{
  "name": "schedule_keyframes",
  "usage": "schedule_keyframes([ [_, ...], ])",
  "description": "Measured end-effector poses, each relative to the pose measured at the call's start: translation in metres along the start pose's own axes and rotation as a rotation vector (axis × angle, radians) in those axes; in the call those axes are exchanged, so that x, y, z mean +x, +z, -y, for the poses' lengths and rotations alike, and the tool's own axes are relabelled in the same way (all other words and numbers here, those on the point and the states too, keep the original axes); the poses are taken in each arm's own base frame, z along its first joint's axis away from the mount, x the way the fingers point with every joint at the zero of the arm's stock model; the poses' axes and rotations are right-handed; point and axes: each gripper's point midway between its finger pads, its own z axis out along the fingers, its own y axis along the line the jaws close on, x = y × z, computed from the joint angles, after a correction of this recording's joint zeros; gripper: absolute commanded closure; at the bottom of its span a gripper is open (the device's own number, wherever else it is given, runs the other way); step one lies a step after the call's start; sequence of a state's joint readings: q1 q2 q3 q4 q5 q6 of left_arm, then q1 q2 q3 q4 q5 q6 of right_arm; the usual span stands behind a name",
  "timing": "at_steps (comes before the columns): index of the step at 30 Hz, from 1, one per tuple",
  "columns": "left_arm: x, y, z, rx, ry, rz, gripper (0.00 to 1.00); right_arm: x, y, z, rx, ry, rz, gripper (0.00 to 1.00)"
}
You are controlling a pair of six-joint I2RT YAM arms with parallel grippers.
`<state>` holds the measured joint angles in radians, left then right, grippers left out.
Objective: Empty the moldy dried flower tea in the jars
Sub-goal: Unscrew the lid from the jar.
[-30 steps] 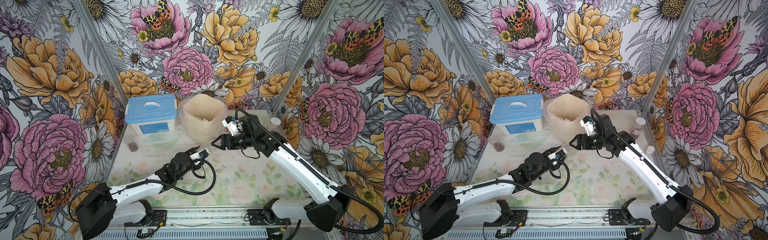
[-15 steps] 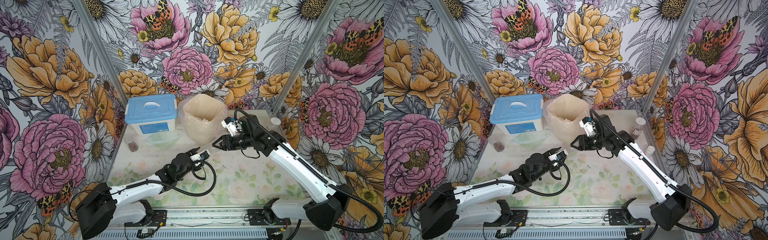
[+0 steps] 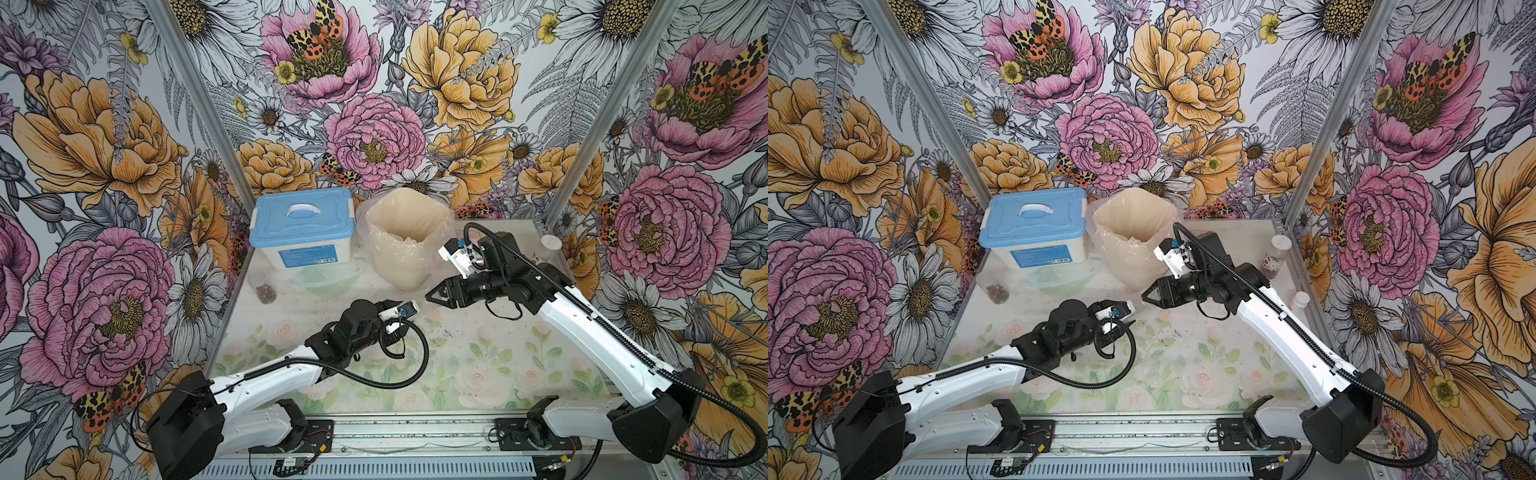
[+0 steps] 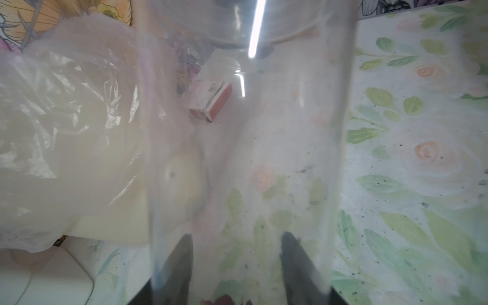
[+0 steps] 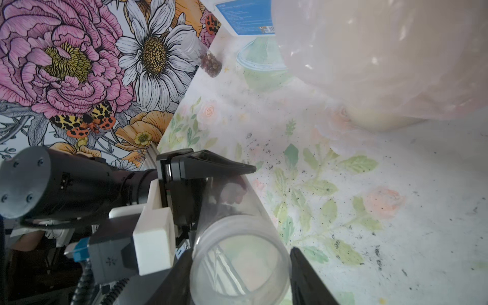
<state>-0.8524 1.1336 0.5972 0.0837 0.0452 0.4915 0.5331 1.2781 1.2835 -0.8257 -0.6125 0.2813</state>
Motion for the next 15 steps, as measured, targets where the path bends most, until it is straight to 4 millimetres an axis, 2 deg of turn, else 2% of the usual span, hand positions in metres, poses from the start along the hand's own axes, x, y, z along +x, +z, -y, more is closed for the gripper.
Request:
schedule_keyframes([
  [5, -0.006, -0.007, 0.022, 0.173, -0.046, -0.005, 0.55, 0.017, -0.009, -0.008, -0.034, -0.188, 0.004, 0.60],
  [11, -0.008, -0.015, 0.032, 0.297, -0.100, -0.007, 0.55, 0.022, -0.012, -0.014, -0.061, -0.394, 0.013, 0.60],
  [15, -0.005, -0.013, 0.037, 0.344, -0.123, -0.019, 0.55, 0.026, -0.010, -0.012, -0.061, -0.488, 0.003, 0.61],
])
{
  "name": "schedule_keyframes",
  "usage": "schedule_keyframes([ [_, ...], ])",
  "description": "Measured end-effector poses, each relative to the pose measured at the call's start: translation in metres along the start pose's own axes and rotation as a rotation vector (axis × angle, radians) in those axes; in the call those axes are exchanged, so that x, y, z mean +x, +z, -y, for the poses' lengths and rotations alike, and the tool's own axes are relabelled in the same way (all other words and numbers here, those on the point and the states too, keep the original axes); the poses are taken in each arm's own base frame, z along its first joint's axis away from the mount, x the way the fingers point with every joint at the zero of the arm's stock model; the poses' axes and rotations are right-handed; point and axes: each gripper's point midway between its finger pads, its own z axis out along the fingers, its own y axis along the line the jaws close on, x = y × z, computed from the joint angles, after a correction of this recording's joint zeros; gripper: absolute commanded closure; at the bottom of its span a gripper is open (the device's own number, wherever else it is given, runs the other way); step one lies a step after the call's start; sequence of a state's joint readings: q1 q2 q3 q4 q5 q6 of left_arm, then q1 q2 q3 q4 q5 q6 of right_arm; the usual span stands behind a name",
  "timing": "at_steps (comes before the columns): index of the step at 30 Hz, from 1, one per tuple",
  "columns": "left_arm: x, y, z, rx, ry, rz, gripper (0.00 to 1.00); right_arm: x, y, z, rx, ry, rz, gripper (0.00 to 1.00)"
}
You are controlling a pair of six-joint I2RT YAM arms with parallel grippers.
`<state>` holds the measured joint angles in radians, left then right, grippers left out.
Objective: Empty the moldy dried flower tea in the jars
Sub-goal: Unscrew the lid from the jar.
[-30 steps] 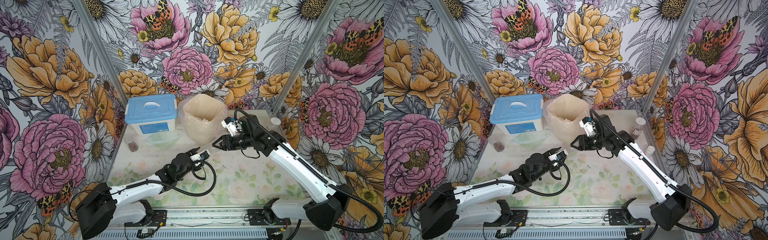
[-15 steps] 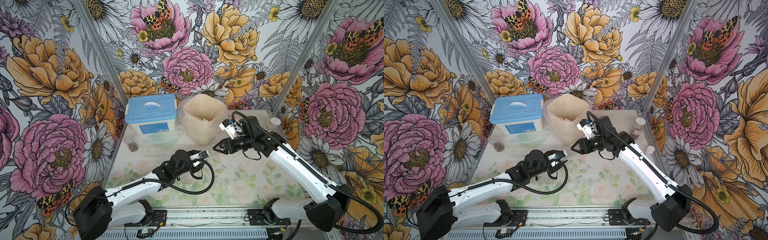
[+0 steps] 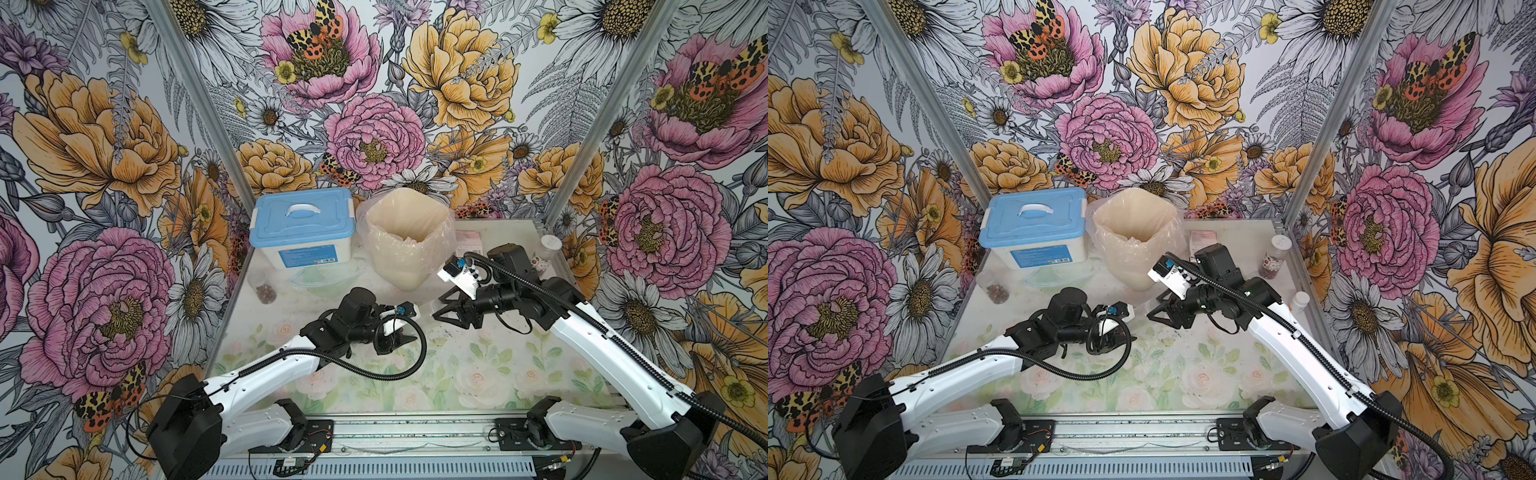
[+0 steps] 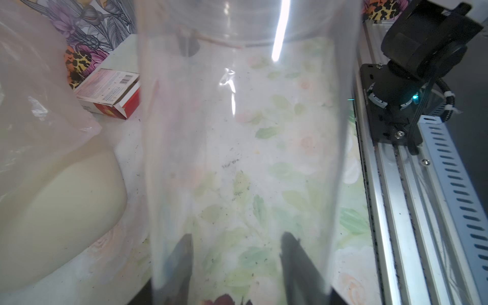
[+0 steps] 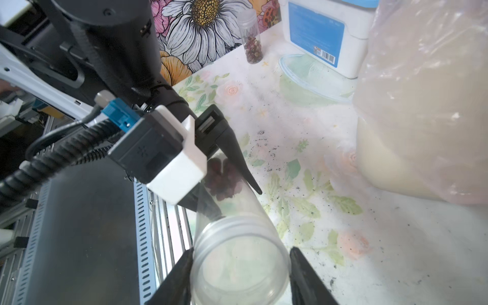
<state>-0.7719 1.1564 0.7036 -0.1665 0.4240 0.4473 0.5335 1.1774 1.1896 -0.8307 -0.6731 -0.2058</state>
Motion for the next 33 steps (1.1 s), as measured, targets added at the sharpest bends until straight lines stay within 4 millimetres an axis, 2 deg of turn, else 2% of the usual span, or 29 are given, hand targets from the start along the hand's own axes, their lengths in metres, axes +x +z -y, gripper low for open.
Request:
schedule_keyframes([
  [3, 0.003, 0.002, 0.001, 0.012, -0.010, -0.008, 0.55, 0.003, 0.001, 0.002, 0.012, -0.058, -0.010, 0.59],
  [6, 0.006, 0.003, 0.000, 0.012, -0.038, -0.021, 0.55, 0.006, 0.002, 0.007, 0.035, -0.101, -0.024, 0.52],
  [7, 0.006, 0.003, -0.001, 0.010, -0.046, -0.023, 0.55, 0.006, 0.002, 0.008, 0.038, -0.110, -0.026, 0.45],
  [13, -0.001, 0.001, -0.008, -0.026, -0.032, 0.003, 0.55, 0.010, 0.005, 0.013, 0.053, -0.112, -0.049, 0.16],
  [16, -0.010, -0.003, -0.016, -0.078, -0.010, 0.031, 0.53, 0.008, 0.002, 0.009, 0.043, -0.091, -0.035, 0.10],
  [19, -0.019, -0.007, -0.025, -0.141, 0.014, 0.054, 0.53, 0.000, -0.007, 0.002, 0.034, -0.028, -0.002, 0.08],
  [21, -0.022, -0.008, -0.031, -0.183, 0.031, 0.059, 0.53, -0.014, -0.016, -0.001, 0.032, 0.034, 0.034, 0.08],
  [26, -0.016, -0.009, -0.042, -0.285, 0.080, 0.018, 0.53, -0.044, -0.034, -0.003, 0.013, 0.241, 0.116, 0.06],
  [29, -0.012, -0.009, -0.047, -0.342, 0.108, -0.005, 0.54, -0.048, -0.033, 0.003, 0.009, 0.387, 0.122, 0.07],
  [33, -0.004, -0.011, -0.053, -0.397, 0.128, -0.012, 0.54, -0.042, -0.023, 0.012, 0.014, 0.541, 0.090, 0.09],
])
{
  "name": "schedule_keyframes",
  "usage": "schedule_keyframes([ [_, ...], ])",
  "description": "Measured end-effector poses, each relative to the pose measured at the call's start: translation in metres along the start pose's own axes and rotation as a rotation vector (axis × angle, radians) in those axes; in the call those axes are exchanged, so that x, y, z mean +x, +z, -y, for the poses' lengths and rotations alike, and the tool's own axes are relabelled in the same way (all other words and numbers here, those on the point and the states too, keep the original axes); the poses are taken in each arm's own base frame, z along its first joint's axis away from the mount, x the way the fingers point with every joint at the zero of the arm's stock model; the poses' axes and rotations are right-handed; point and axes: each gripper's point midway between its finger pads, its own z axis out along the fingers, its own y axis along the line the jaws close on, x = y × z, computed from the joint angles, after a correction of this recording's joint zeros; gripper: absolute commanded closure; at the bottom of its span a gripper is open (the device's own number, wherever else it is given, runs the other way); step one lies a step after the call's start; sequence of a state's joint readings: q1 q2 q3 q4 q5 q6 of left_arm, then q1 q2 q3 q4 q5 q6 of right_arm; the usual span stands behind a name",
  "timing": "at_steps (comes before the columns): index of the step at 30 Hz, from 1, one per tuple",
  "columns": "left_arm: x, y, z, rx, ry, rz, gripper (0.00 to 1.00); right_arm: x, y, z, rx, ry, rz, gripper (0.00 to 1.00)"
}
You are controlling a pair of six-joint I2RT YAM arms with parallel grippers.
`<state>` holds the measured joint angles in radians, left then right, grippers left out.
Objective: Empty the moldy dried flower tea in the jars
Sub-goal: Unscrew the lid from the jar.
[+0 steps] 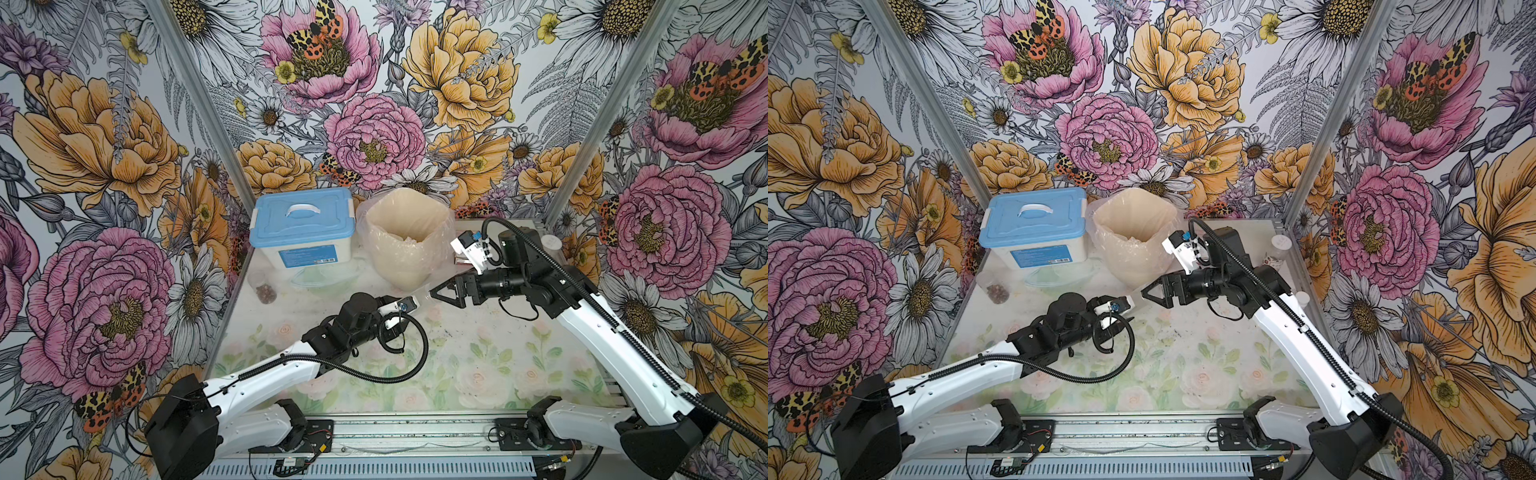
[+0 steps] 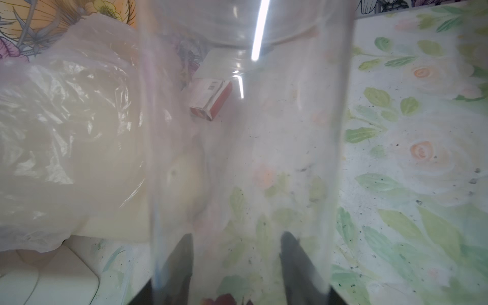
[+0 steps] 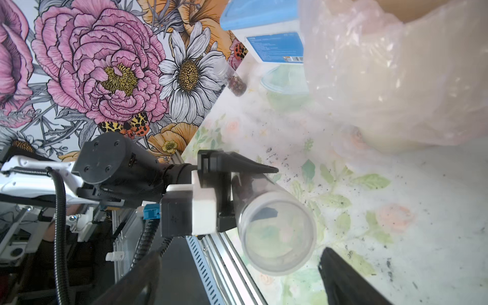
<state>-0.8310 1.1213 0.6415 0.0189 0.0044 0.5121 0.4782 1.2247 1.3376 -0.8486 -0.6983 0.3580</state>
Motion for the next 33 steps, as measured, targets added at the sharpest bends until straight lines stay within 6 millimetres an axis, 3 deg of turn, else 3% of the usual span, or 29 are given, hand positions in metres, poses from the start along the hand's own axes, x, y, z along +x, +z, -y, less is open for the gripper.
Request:
schedule_keyframes([
  [7, -0.004, -0.005, -0.005, -0.041, 0.031, 0.023, 0.53, 0.005, 0.017, 0.019, 0.038, 0.129, -0.045, 0.19],
  [15, -0.006, -0.005, -0.002, -0.039, 0.050, 0.025, 0.53, 0.011, 0.029, 0.019, 0.036, 0.133, -0.083, 0.31],
  [24, -0.002, -0.005, 0.001, -0.027, 0.051, 0.009, 0.53, 0.016, 0.037, 0.017, 0.022, 0.124, -0.115, 0.56],
  [33, 0.001, -0.004, 0.017, 0.085, 0.014, 0.020, 0.53, 0.029, 0.035, 0.016, -0.008, -0.039, -0.135, 0.57],
])
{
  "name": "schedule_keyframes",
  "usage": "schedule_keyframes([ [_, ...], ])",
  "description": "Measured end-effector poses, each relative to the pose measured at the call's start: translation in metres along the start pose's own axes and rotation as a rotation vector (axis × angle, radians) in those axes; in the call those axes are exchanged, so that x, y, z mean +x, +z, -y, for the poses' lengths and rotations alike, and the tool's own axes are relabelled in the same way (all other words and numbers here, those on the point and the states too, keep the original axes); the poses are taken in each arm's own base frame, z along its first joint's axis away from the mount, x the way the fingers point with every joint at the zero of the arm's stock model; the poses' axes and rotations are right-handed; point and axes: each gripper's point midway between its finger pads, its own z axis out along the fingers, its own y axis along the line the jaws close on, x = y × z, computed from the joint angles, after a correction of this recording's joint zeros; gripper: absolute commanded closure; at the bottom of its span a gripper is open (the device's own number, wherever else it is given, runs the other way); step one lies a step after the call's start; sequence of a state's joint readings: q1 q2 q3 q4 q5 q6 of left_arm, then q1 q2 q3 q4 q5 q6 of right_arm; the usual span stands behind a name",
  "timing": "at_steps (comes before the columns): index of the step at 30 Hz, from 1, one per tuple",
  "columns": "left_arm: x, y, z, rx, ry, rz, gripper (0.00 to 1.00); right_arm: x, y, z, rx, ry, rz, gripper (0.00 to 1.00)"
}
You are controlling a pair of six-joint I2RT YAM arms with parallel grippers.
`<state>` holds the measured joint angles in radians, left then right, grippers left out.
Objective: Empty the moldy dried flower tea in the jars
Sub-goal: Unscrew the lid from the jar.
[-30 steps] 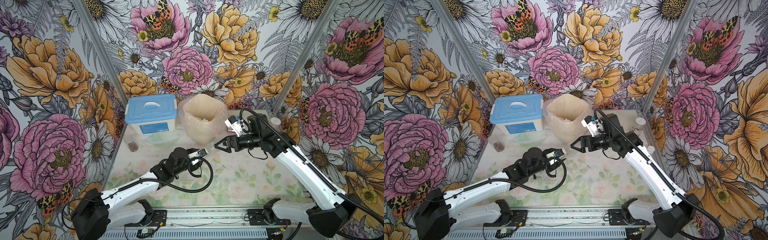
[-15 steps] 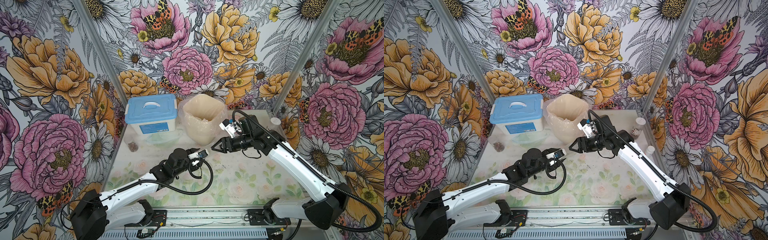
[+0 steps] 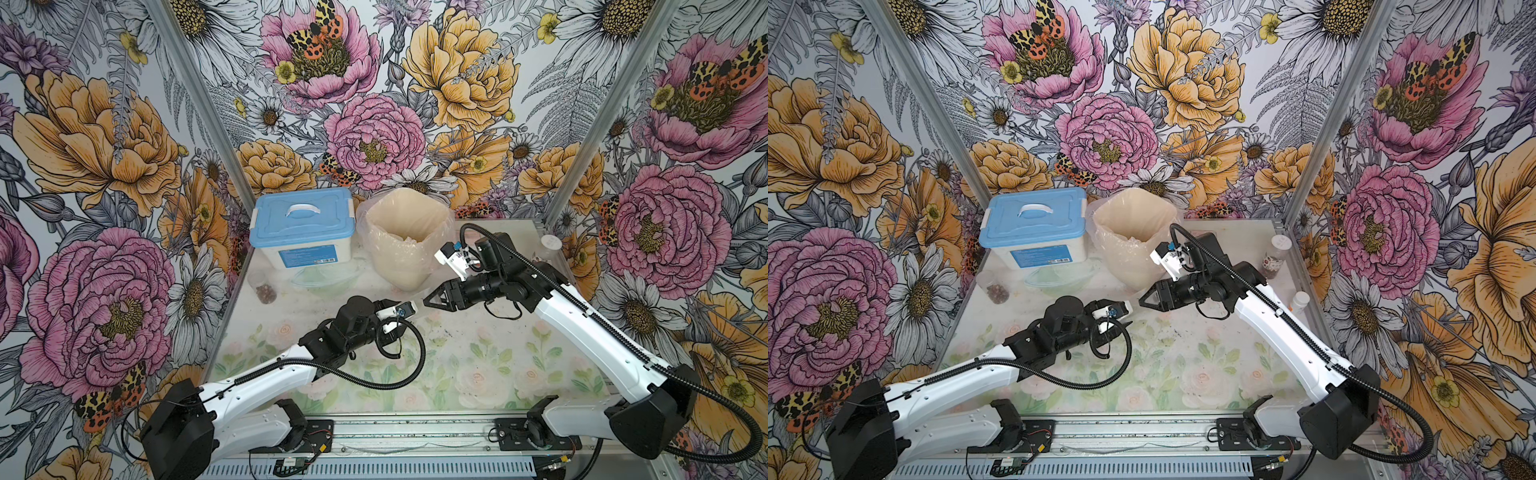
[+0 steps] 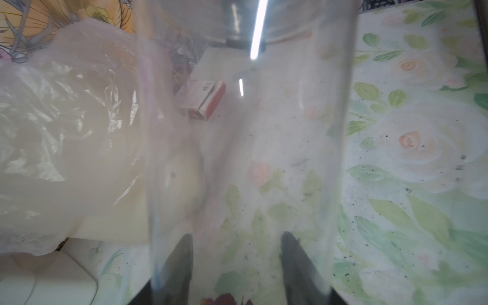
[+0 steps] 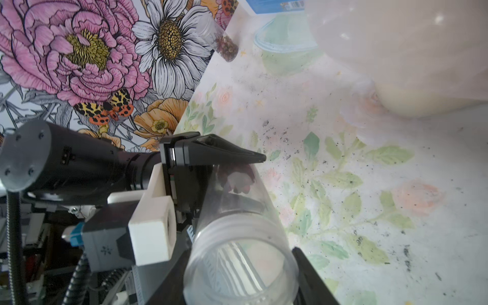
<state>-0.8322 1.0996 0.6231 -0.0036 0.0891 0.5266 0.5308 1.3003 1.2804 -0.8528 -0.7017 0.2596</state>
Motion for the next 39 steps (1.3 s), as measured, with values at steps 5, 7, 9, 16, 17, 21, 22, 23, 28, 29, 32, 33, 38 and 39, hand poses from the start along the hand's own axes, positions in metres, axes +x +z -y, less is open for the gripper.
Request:
schedule_keyframes([
  [5, -0.004, 0.002, 0.019, 0.153, -0.034, 0.003, 0.53, 0.016, -0.007, 0.000, 0.012, -0.221, 0.004, 0.58],
  [7, -0.007, 0.003, 0.024, 0.206, -0.056, 0.012, 0.54, 0.016, -0.010, -0.002, 0.020, -0.309, 0.013, 0.59],
  [9, -0.009, 0.003, 0.026, 0.244, -0.077, 0.018, 0.54, 0.016, -0.011, -0.003, 0.020, -0.378, 0.017, 0.60],
  [16, -0.009, 0.001, 0.033, 0.330, -0.133, 0.026, 0.54, 0.016, -0.011, -0.005, 0.002, -0.526, 0.017, 0.57],
  [17, -0.009, 0.001, 0.033, 0.332, -0.135, 0.026, 0.54, 0.016, -0.011, -0.005, -0.001, -0.539, 0.016, 0.56],
  [21, -0.008, 0.001, 0.033, 0.332, -0.138, 0.022, 0.54, 0.016, -0.010, -0.004, -0.008, -0.559, 0.013, 0.46],
  [22, -0.007, 0.001, 0.033, 0.330, -0.139, 0.018, 0.54, 0.016, -0.009, -0.004, -0.011, -0.560, 0.011, 0.39],
  [23, -0.006, 0.001, 0.033, 0.327, -0.139, 0.015, 0.54, 0.016, -0.008, -0.004, -0.012, -0.562, 0.009, 0.34],
  [28, -0.009, 0.002, 0.029, 0.295, -0.144, 0.015, 0.54, 0.016, -0.005, 0.005, 0.021, -0.549, -0.005, 0.16],
  [29, -0.009, 0.002, 0.027, 0.286, -0.141, 0.015, 0.54, 0.016, -0.005, 0.005, 0.021, -0.544, -0.004, 0.14],
  [32, -0.011, 0.003, 0.021, 0.240, -0.127, 0.016, 0.54, 0.009, -0.011, 0.000, 0.022, -0.536, 0.019, 0.07],
  [33, -0.012, 0.003, 0.017, 0.215, -0.121, 0.014, 0.54, 0.007, -0.014, -0.003, 0.023, -0.532, 0.031, 0.05],
  [38, -0.012, 0.003, 0.003, 0.105, -0.082, 0.003, 0.54, -0.006, -0.039, -0.022, 0.035, -0.485, 0.117, 0.01],
  [39, -0.011, 0.003, 0.001, 0.084, -0.073, -0.001, 0.54, -0.009, -0.044, -0.025, 0.044, -0.459, 0.137, 0.01],
])
